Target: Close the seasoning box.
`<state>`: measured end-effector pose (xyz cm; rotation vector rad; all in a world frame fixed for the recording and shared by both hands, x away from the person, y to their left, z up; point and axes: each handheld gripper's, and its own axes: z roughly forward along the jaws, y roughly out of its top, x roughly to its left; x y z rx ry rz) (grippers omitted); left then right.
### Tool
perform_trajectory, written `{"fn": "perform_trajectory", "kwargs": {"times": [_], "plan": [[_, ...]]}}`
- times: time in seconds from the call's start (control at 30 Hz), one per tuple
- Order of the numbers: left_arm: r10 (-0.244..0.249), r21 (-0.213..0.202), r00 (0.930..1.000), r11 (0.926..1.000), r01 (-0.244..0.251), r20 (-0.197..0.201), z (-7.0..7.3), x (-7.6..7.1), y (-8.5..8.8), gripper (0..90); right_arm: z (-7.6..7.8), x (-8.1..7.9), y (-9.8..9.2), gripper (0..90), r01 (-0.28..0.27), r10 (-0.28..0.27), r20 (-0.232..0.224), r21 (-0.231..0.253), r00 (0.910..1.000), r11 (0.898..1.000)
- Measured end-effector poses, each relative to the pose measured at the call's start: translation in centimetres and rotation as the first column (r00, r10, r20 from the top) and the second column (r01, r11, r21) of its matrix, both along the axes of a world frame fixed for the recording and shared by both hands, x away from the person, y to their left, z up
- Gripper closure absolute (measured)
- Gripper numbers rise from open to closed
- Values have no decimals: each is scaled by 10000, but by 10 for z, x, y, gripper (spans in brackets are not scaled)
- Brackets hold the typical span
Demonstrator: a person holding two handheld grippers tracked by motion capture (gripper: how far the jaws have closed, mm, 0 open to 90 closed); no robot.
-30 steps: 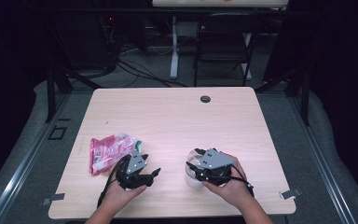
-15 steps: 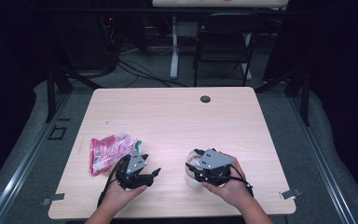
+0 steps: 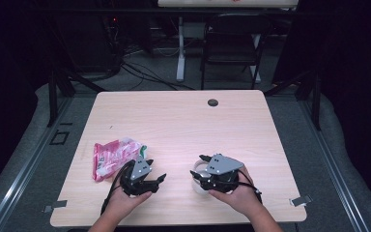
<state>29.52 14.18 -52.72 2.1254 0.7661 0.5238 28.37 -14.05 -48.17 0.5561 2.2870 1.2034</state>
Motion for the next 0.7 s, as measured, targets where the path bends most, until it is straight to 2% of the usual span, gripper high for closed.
{"fn": "perform_trajectory", "kwargs": {"times": [0.1,0.7], "plan": [[17,26,10000,10000,-17,11,0,0,0,322,1,1,-2,429,58,-57,-61,173,10000,9998],[51,2,10000,10000,-51,10,0,0,1,323,3,3,-8,431,320,-317,-76,365,9995,9988]]}}
